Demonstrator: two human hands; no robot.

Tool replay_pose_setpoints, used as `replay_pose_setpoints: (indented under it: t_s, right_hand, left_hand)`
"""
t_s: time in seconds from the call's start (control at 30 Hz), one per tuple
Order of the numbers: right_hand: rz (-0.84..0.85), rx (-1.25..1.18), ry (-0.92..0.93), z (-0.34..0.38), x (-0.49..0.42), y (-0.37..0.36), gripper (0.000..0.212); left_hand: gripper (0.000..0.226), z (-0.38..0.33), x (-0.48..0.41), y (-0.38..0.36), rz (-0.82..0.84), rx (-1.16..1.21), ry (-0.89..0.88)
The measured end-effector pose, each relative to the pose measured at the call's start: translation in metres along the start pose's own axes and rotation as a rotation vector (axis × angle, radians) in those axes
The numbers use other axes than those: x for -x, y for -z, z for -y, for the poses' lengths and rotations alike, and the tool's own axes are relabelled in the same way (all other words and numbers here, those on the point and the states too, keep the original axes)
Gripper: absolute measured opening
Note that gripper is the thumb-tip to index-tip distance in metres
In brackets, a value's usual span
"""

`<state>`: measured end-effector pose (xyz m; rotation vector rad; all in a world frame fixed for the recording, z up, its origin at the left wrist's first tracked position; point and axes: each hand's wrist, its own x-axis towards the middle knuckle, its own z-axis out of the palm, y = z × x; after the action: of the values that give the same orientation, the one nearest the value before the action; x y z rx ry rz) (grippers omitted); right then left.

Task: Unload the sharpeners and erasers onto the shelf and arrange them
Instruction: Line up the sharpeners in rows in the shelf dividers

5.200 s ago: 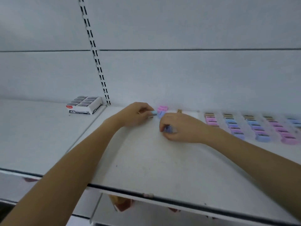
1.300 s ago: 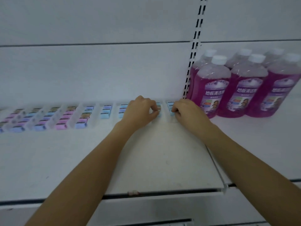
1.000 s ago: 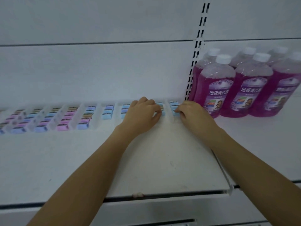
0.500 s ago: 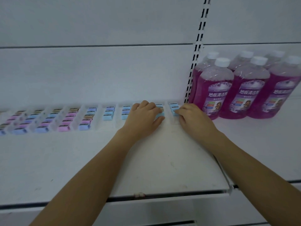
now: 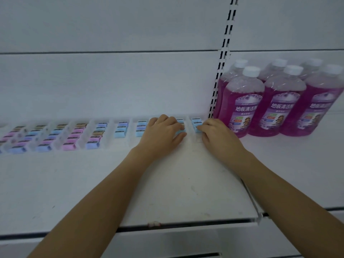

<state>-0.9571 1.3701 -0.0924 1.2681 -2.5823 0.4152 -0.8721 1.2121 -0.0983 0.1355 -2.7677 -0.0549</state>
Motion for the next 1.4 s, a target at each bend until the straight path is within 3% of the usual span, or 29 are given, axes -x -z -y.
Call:
replay_pose_setpoints:
  t_s: [0.17, 0.3, 0.47, 0.63, 0.73, 0.83, 1.1, 1.4]
  right_hand:
    - [-0.047, -0.055, 0.009, -0.002, -0.002, -0.005, 0.027]
    - [-0.185, -0.171, 0.022, 0.001, -0.002, -0.004, 0.033]
    - [-0.304, -0.164, 0.2, 0.021, -0.003, 0.008, 0.034]
    - [-0.135, -0.137, 0.437, 0.071, -0.013, 0.015, 0.036]
    - [-0.065, -0.169, 0.528, 0.123, -0.015, 0.013, 0.036]
    - [-0.002, -0.179, 0.6, 0.186, -0.015, 0.01, 0.039]
    - [0.166, -0.215, 0.593, 0.346, -0.015, -0.023, 0.047]
    - [0.314, -0.263, 0.485, 0.457, -0.064, -0.055, 0.042]
  left_hand:
    - [0.061, 0.002, 0.001, 0.001, -0.015, 0.009, -0.006]
    - [0.055, 0.008, 0.002, 0.012, -0.162, 0.051, -0.001]
    - [0.051, 0.03, 0.005, 0.043, -0.289, 0.026, 0.101]
    - [0.046, 0.087, 0.027, 0.098, -0.275, -0.164, 0.119]
    - [0.049, 0.129, 0.055, 0.129, -0.194, -0.273, 0.144]
    - [0.035, 0.171, 0.094, 0.16, -0.107, -0.322, 0.179]
    - [0.033, 0.281, 0.229, 0.223, -0.052, -0.184, 0.351]
    - [0.037, 0.383, 0.325, 0.227, 0.041, -0.039, 0.519]
